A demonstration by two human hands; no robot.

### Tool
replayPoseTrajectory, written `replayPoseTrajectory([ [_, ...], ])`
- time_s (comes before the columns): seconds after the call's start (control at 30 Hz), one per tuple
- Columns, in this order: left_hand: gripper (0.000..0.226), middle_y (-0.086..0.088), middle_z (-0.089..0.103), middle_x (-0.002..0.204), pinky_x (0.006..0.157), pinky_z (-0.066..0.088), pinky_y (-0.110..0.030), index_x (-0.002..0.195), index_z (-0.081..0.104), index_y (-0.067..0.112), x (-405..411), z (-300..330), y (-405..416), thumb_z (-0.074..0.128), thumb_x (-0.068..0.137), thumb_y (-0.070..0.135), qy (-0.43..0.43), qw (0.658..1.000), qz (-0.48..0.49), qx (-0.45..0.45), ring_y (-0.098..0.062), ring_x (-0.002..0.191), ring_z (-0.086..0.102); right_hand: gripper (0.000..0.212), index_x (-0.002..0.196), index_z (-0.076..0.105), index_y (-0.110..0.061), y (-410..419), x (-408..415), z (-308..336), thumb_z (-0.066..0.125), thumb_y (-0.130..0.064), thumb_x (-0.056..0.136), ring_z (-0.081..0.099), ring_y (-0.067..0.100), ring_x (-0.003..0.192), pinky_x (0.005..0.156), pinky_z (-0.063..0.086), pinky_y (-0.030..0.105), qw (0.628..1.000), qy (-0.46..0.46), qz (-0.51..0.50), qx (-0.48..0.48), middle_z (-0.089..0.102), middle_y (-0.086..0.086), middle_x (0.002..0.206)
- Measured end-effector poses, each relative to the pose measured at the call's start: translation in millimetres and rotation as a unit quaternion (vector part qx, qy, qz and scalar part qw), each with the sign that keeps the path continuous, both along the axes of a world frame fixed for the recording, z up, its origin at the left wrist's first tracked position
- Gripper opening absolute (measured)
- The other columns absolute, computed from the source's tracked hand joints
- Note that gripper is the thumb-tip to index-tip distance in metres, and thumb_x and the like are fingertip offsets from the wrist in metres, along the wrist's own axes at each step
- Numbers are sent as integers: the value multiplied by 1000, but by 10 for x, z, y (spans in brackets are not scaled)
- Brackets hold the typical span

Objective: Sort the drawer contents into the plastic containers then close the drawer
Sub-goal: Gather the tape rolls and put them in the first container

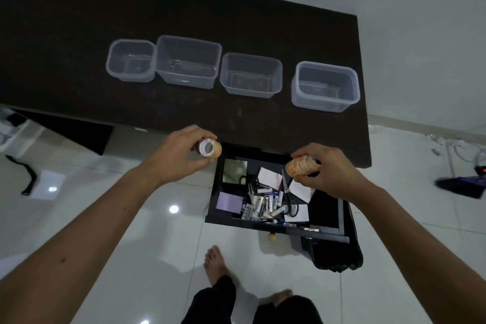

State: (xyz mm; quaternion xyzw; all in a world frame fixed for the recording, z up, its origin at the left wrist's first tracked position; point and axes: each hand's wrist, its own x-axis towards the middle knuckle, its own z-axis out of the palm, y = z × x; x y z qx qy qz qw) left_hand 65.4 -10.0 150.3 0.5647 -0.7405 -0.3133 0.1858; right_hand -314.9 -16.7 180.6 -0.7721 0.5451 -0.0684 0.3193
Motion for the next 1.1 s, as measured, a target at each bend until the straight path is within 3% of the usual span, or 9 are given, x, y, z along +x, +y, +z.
replayPoseTrajectory([
  [0.47,53,10,66,118,90,53,-22,129,67,24,1201,342,-343,89,81,27,-20,992,121,-4,-7,105,65,55,125,67,-30,-1109,1950,393,90,-27,75,61,7,110,93,51,27,987,-56,146,-31,65,-14,121],
  [0.67,52,9,67,118,94,60,-36,127,67,24,1702,354,-803,90,80,25,-9,987,158,-2,-8,106,67,53,124,67,-30,-1786,2879,540,89,-26,75,62,11,112,96,54,36,979,-57,190,-40,67,-9,123],
  [0.87,48,12,66,116,92,59,-36,123,67,31,2178,269,-1319,88,80,32,-26,980,196,2,-4,103,65,55,128,66,-25,-2417,3698,562,87,-22,78,63,11,112,94,55,30,975,-36,220,-29,65,-4,127],
  [1.1,47,11,66,114,90,53,-33,123,68,30,2480,53,-1784,86,79,33,-67,974,218,-14,-9,103,62,54,127,67,-23,-2928,4280,215,85,-25,77,68,19,108,95,57,38,967,5,252,-39,69,1,122],
])
